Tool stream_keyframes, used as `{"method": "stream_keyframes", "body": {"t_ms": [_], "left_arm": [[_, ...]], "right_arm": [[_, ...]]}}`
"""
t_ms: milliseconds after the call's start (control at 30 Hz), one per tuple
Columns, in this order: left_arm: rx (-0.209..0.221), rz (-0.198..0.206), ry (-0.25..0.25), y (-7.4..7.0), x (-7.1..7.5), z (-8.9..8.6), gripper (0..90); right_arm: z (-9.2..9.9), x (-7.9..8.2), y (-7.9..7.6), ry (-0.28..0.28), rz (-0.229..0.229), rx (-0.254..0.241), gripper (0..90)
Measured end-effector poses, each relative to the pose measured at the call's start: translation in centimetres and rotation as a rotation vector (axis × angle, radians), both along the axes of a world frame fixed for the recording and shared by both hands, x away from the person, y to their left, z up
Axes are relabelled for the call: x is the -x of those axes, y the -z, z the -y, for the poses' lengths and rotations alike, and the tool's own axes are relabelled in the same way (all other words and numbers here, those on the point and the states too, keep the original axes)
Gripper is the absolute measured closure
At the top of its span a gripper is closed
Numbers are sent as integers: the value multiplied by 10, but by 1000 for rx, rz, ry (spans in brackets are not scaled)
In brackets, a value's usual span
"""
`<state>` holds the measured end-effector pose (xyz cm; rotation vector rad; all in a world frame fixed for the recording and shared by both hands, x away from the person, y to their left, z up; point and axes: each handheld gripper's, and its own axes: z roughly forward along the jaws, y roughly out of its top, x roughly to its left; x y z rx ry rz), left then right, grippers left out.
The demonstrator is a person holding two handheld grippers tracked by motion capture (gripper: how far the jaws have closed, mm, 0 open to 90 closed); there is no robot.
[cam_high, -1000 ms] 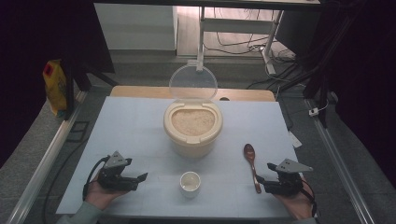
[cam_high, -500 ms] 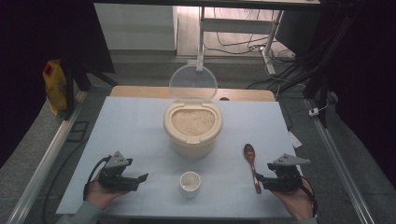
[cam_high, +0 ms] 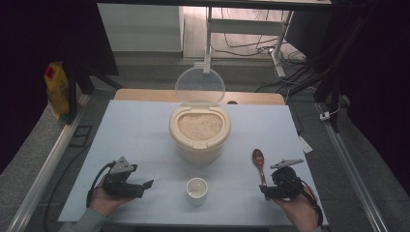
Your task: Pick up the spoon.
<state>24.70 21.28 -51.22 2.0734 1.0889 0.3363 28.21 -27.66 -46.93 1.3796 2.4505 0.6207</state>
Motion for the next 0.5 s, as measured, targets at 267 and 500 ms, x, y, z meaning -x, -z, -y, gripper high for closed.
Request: {"method": "stream_keyframes", "body": {"t_ms": [267,500], "left_arm": [[-5,0,-1,0,0,0,141],[-10,0,8,1,-1,0,140]], "right_arm": [[-2,-12,17,39,-67,35,515],[-9,-15,21,63,-71,62,582]]}}
